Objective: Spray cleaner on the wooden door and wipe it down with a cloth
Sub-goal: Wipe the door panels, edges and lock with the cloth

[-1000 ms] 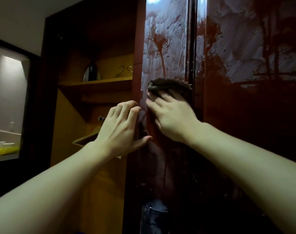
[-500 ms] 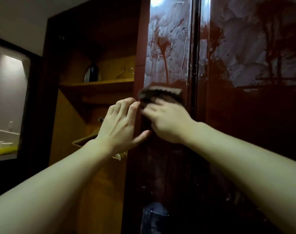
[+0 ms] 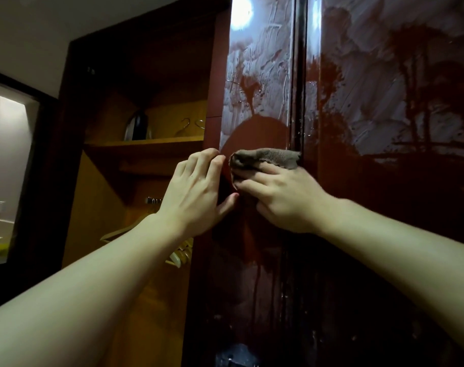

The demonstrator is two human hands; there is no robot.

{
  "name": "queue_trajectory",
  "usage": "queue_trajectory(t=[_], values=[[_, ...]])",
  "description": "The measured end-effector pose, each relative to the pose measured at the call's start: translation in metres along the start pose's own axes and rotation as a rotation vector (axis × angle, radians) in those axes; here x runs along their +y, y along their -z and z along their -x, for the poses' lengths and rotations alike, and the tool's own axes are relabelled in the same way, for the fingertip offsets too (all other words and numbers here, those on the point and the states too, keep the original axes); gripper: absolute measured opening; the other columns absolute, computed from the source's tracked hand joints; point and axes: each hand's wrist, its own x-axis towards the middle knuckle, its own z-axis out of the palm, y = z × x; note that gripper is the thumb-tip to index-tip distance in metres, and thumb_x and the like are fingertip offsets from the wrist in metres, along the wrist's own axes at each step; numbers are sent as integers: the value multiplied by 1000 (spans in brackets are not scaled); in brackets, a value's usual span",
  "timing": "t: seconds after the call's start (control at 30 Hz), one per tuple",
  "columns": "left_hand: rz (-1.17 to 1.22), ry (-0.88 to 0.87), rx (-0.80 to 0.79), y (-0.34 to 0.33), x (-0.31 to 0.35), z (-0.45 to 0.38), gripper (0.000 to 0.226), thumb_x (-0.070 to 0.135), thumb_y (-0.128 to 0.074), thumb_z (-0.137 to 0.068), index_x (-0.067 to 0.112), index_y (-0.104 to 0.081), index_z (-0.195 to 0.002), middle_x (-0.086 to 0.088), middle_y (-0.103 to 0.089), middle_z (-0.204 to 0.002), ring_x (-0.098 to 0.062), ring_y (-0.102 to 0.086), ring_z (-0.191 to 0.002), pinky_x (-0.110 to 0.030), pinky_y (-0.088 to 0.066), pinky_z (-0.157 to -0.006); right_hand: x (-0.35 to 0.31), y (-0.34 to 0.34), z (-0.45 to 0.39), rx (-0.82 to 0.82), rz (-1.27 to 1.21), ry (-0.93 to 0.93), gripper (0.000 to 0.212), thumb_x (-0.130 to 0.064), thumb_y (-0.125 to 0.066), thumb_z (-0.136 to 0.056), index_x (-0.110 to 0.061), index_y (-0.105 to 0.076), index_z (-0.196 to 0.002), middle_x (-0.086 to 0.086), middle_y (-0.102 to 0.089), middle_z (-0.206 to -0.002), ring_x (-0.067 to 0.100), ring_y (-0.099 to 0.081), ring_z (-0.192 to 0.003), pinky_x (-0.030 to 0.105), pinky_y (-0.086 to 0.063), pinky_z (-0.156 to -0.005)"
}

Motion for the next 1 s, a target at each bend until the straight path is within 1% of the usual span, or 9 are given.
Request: queue_trajectory(t=[0.07, 0.2, 0.33, 0.43, 0.5, 0.63, 0.73, 0.83, 1.0], values=[[-10, -21, 0, -1, 2, -3, 70, 55, -43, -84, 2, -46, -130, -17, -47, -132, -33, -44, -119, -44, -42, -93, 20, 10, -7, 6, 36, -45, 54, -35, -38, -77, -18, -66, -120, 3, -69, -118, 28, -64, -112, 39, -58, -73], [-23, -28, -18, -3, -1, -6, 67, 54, -42, -84, 2, -48, -128, -17, -49, -131, -33, -45, -117, -44, -43, -92, 38, 21, -38, 13, 96, -267, 65, -39, -30, -78, -12, -58, -130, 10, -58, -136, 32, -54, -123, 42, -39, -106], [-35, -28, -38, 1, -6, -7, 60, 48, -41, -85, 2, -49, -123, -18, -49, -129, -34, -46, -114, -44, -44, -89, 7, 4, -36, 19, -2, -55, 58, -32, -31, -78, -12, -66, -120, 8, -66, -126, 32, -59, -119, 44, -52, -92], [-43, -6, -47, 4, -11, -9, 53, 45, -40, -84, 4, -50, -116, -18, -49, -125, -34, -47, -112, -45, -45, -87, 1, 7, -41, -89, 8, 62, 68, -39, -14, -78, -23, -57, -128, -4, -54, -141, 22, -47, -133, 42, -53, -81], [-64, -9, -47, 5, -15, -10, 56, 46, -40, -83, 4, -49, -119, -18, -49, -124, -35, -48, -110, -45, -46, -85, 11, 10, -57, -79, 51, 36, 71, -44, -11, -80, -27, -48, -138, -6, -44, -150, 18, -38, -140, 41, -50, -89], [-84, -52, -21, 8, -17, -15, 57, 46, -44, -81, 3, -52, -117, -18, -51, -123, -36, -50, -108, -44, -46, -80, 38, 14, -92, -33, 143, -166, 55, -37, -38, -95, -22, -33, -148, 0, -30, -158, 22, -24, -145, 40, -30, -113], [-80, -63, -15, 9, -15, -19, 59, 45, -42, -80, 3, -52, -119, -18, -51, -124, -35, -48, -109, -43, -45, -81, 30, 13, -82, -38, 103, -127, 58, -37, -30, -90, -21, -40, -145, 1, -39, -153, 24, -31, -142, 41, -38, -108], [-53, -68, -15, 7, -10, -21, 58, 45, -42, -80, 4, -51, -122, -16, -51, -125, -33, -46, -111, -43, -44, -84, 30, 14, -56, -72, 101, -35, 66, -43, -19, -82, -28, -48, -140, -7, -48, -146, 18, -42, -137, 41, -53, -82], [-36, -78, -4, 5, 4, -31, 58, 44, -44, -82, 4, -52, -122, -15, -51, -128, -33, -48, -115, -42, -44, -86, 74, 38, -60, 40, 201, -275, 79, -46, -10, -75, -19, -47, -140, 4, -45, -150, 27, -45, -129, 40, -35, -103]])
